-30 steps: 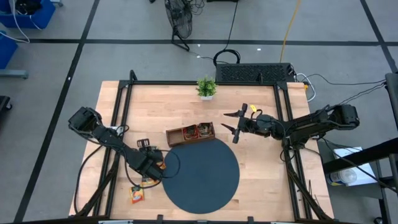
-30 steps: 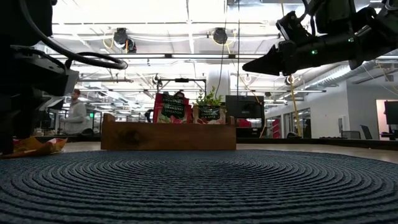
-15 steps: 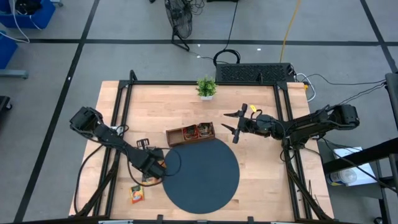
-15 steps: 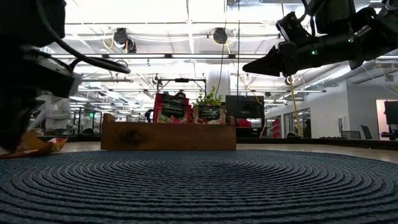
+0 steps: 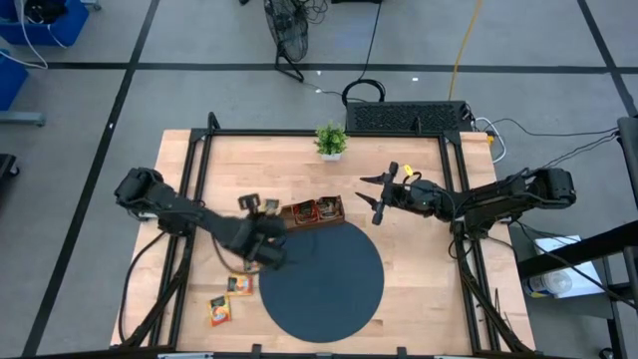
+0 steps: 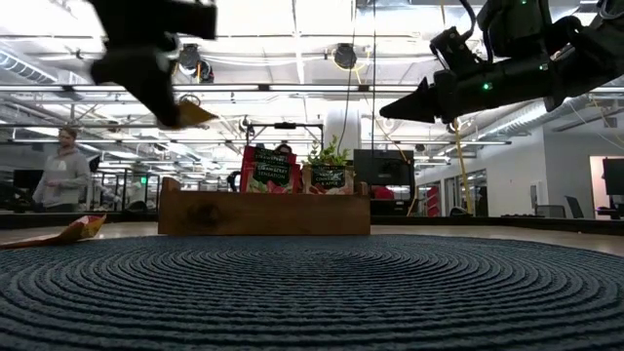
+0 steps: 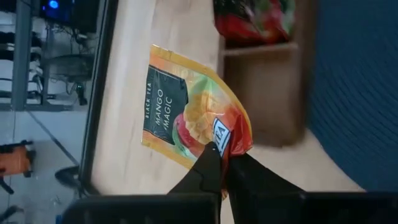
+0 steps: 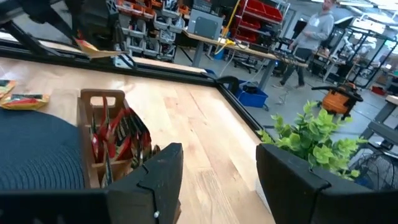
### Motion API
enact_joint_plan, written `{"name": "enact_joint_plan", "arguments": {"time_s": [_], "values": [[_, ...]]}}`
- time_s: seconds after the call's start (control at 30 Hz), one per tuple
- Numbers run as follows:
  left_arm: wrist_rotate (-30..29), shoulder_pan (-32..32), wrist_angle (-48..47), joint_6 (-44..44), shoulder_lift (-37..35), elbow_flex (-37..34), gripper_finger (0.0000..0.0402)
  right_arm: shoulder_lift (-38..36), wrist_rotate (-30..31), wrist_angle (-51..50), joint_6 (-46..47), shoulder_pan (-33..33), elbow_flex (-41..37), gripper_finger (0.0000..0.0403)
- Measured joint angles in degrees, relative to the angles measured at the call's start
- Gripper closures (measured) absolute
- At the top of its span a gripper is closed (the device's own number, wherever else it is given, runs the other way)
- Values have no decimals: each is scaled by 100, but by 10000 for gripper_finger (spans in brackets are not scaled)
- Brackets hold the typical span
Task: Pick & Place Tea
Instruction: Put the yellow tea bag into the left slot of the wooden organizer
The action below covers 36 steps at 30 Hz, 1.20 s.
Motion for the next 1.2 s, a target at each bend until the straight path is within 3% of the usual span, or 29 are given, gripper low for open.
{"name": "enact_joint_plan", "arguments": {"time_s": [0.17,0.37,0.7,0.93,1.2], "values": [[-1,713,1286,1125,0,-372,393,0,-1,-146,5,-27,0,216],[523,1292,2346,1921,2,-830,392,0,0,-293,47,-27,0,216],[1064,1563,2807,1935,2,-1261,394,0,7,-334,97,-27,-167,220],[1416,1531,3135,2217,2,-1262,356,0,9,-389,198,-27,-168,222],[1632,1531,3158,1695,2,-1262,345,0,15,-465,198,-27,-168,227]]}}
